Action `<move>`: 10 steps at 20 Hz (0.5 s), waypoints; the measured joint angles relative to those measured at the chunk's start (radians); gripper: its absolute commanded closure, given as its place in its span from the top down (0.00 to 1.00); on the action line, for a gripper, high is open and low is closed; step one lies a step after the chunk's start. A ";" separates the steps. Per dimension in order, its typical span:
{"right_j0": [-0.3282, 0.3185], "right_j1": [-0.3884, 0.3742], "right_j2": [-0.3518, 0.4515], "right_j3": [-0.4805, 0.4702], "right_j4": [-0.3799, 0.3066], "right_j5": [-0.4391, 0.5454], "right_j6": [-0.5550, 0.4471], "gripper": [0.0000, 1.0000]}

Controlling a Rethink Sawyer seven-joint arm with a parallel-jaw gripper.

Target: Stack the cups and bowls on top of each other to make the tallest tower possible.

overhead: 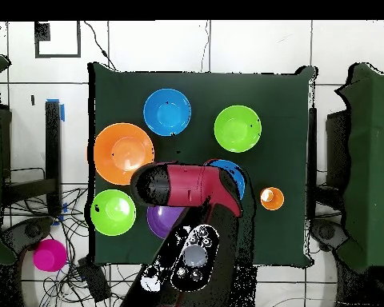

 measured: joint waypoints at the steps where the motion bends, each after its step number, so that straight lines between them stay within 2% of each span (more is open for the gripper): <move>1: 0.002 0.000 0.000 0.000 0.000 0.000 0.000 1.00; 10: 0.029 -0.003 -0.004 -0.001 0.001 0.015 0.000 1.00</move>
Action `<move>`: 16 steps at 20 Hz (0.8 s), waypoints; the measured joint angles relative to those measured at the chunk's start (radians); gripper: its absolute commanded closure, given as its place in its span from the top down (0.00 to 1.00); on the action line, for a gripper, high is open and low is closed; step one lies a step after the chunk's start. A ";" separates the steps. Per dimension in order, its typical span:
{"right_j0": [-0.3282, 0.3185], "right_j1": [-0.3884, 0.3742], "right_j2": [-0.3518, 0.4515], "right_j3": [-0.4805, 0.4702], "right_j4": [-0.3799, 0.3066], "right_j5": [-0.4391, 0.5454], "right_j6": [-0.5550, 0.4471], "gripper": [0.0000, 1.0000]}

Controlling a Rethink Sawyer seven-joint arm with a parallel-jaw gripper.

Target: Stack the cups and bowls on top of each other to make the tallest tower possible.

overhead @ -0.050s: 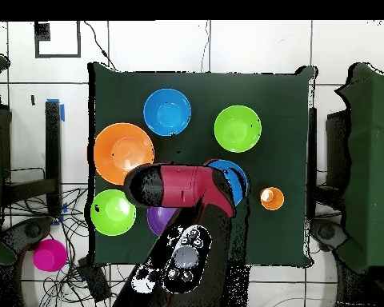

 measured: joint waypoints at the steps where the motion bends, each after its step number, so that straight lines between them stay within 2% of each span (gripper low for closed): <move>1: 0.004 -0.001 -0.001 0.000 0.000 0.005 0.000 1.00; 16: 0.036 -0.008 -0.026 -0.035 0.000 0.148 0.000 1.00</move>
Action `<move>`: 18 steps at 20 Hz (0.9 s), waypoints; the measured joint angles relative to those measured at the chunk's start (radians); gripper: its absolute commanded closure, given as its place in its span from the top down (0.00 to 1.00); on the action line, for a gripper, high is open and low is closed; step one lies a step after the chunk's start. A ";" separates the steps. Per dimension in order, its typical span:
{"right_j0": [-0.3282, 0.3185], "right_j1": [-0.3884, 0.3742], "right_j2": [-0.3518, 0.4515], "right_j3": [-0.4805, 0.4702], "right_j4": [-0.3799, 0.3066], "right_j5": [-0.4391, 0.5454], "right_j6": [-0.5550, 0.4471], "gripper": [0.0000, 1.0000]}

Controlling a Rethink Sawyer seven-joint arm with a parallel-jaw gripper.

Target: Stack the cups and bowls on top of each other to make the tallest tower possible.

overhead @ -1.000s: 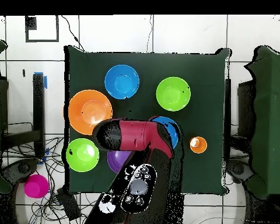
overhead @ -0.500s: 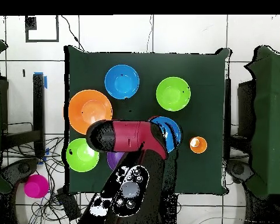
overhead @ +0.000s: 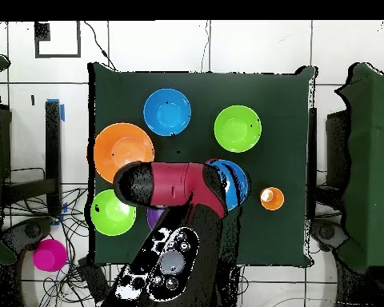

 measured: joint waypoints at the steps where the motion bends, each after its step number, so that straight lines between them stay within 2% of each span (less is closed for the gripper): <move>1: 0.001 -0.001 -0.003 -0.005 0.000 0.012 0.000 1.00; 9: 0.021 -0.018 -0.017 -0.026 0.002 0.063 0.000 1.00; 18: 0.093 -0.028 -0.024 -0.026 0.074 0.075 0.020 1.00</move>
